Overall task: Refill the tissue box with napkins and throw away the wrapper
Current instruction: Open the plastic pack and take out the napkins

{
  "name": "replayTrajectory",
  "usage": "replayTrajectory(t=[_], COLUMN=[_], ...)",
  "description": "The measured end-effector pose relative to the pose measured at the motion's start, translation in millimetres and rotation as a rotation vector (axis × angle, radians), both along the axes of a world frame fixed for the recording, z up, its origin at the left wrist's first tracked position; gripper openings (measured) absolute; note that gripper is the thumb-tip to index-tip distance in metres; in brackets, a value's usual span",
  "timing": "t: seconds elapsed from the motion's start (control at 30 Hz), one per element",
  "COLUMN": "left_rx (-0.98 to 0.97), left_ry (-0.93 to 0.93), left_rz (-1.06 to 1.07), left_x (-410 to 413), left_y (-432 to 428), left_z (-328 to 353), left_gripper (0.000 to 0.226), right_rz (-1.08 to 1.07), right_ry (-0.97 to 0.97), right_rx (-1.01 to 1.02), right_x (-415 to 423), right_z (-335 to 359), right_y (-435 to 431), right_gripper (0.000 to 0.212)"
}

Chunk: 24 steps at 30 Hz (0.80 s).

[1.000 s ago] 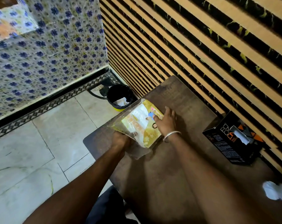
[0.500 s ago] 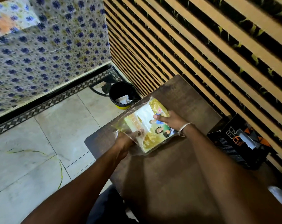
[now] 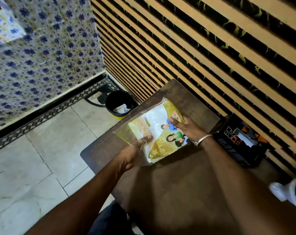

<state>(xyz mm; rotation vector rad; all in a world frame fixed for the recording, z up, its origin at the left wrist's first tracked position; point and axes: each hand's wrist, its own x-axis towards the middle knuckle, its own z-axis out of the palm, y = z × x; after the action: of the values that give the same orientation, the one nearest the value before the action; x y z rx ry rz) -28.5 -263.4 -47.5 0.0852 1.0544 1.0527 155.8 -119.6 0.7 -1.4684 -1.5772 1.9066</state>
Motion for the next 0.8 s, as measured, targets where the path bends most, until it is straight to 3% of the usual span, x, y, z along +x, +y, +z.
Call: replayTrajectory(t=[0.1, 0.2, 0.33, 0.47, 0.6, 0.7, 0.8], left_rx=[-0.051, 0.071, 0.146, 0.146, 0.148, 0.131, 0.119], left_ry=[0.167, 0.374, 0.415, 0.434, 0.435, 0.439, 0.427], left_rz=[-0.018, -0.005, 0.013, 0.15, 0.259, 0.28, 0.139], left_x=[-0.1, -8.0, -37.7, -90.9, -133.8, -144.4, -138.8], left_y=[2.7, 5.4, 9.2, 10.6, 5.4, -0.4, -4.4], left_z=[-3.9, -4.4, 4.3, 12.3, 21.6, 33.5, 36.4], left_gripper=[0.029, 0.031, 0.04, 0.041, 0.047, 0.044, 0.036], right_rz=[-0.1, -0.203, -0.413, -0.718, -0.877, -0.95, -0.938], right_ry=[0.029, 0.035, -0.108, -0.176, -0.202, -0.182, -0.145], right_rx=[-0.053, -0.083, 0.055, 0.025, -0.077, -0.064, -0.051], right_x=[13.2, 24.7, 42.9, 58.0, 48.8, 34.4, 22.9], right_z=[-7.3, -14.8, -26.1, -42.0, -57.5, -73.2, -96.0], right_y=[-4.2, -9.1, -4.3, 10.3, 23.2, 35.4, 47.7], right_gripper=[0.045, 0.021, 0.018, 0.006, 0.019, 0.002, 0.046])
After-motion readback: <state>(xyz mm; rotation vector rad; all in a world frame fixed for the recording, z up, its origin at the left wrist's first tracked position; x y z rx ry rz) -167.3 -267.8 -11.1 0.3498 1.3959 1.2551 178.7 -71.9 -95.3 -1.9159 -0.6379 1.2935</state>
